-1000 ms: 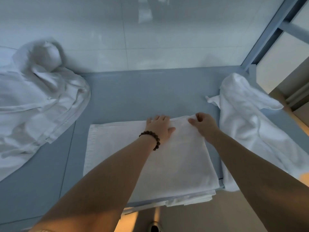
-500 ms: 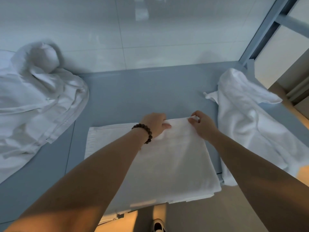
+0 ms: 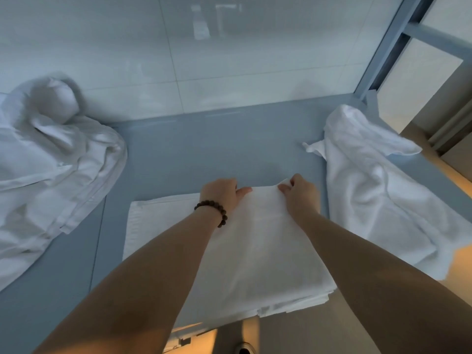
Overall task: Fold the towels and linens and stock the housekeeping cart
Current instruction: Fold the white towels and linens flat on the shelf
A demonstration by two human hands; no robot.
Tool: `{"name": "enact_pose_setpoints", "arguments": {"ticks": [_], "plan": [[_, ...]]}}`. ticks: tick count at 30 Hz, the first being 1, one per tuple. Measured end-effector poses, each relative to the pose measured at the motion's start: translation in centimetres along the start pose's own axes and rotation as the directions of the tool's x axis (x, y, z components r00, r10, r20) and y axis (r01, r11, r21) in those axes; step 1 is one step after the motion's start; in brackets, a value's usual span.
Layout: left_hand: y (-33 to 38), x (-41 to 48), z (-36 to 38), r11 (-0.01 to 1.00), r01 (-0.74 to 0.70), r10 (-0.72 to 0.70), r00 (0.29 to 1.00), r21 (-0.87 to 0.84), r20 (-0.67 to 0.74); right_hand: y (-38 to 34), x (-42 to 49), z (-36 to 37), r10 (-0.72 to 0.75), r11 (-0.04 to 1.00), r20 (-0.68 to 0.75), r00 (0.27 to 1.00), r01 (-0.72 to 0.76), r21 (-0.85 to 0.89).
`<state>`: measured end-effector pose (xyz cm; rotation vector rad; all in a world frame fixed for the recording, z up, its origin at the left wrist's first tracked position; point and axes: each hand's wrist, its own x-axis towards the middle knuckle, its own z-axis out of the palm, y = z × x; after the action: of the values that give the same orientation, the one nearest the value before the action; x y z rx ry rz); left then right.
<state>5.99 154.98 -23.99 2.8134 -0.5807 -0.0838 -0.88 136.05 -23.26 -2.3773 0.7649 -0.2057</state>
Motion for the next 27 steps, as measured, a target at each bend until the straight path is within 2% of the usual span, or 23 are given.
{"name": "enact_pose_setpoints", "arguments": {"ticks": [4,7,10,12,15,16,19,21,23,25,27], "plan": [[-3.9,-0.7,-1.2,0.993,-0.033,0.025,0.997,0.112,0.071,0.2,-0.1,0.1,0.01,1.0,0.0,1.0,-0.01,0.019],[-7.1,-1.3,-1.9,0.989,-0.128,0.117,0.983,0.07,0.144,0.0,-0.2,0.2,0.035,0.997,-0.027,0.999,-0.034,0.063],[-7.4,-1.4,-2.4,0.985,-0.174,0.171,0.981,0.023,0.089,-0.2,-0.6,0.5,0.014,0.999,-0.054,0.998,-0.012,0.033],[-7.1,-1.6,-2.4,0.993,-0.114,0.112,0.993,0.039,0.043,0.1,-0.9,0.7,0.004,1.0,-0.063,0.998,-0.003,0.013],[-6.4,-2.0,-2.2,0.993,-0.01,0.005,0.999,0.115,0.045,-0.2,-1.5,0.5,0.008,1.0,-0.038,0.999,-0.008,-0.01],[-5.9,-2.4,-2.3,0.986,0.003,-0.006,1.0,0.164,0.016,-0.5,-1.9,0.4,-0.012,0.997,-0.037,0.999,0.009,-0.074],[-4.9,-4.5,-2.7,0.962,0.029,0.022,0.983,0.271,-0.182,-1.3,-3.7,0.7,-0.256,0.894,-0.073,0.964,0.207,-0.398],[-4.2,-6.6,-2.5,0.969,-0.023,0.091,0.959,0.247,-0.269,-2.4,-5.8,1.8,-0.445,0.835,-0.03,0.895,0.403,-0.375],[-3.5,-9.0,-1.5,0.969,-0.082,0.125,0.976,0.231,-0.178,-3.5,-7.9,3.6,-0.495,0.803,0.092,0.864,0.495,-0.332],[-3.1,-10.6,-0.3,0.978,-0.058,0.059,0.998,0.201,0.001,-4.1,-9.3,5.5,-0.464,0.78,0.232,0.855,0.519,-0.35],[-3.8,-10.8,0.5,0.981,-0.018,-0.002,0.995,0.195,0.099,-3.8,-9.5,6.5,-0.427,0.763,0.307,0.851,0.521,-0.383]]}}
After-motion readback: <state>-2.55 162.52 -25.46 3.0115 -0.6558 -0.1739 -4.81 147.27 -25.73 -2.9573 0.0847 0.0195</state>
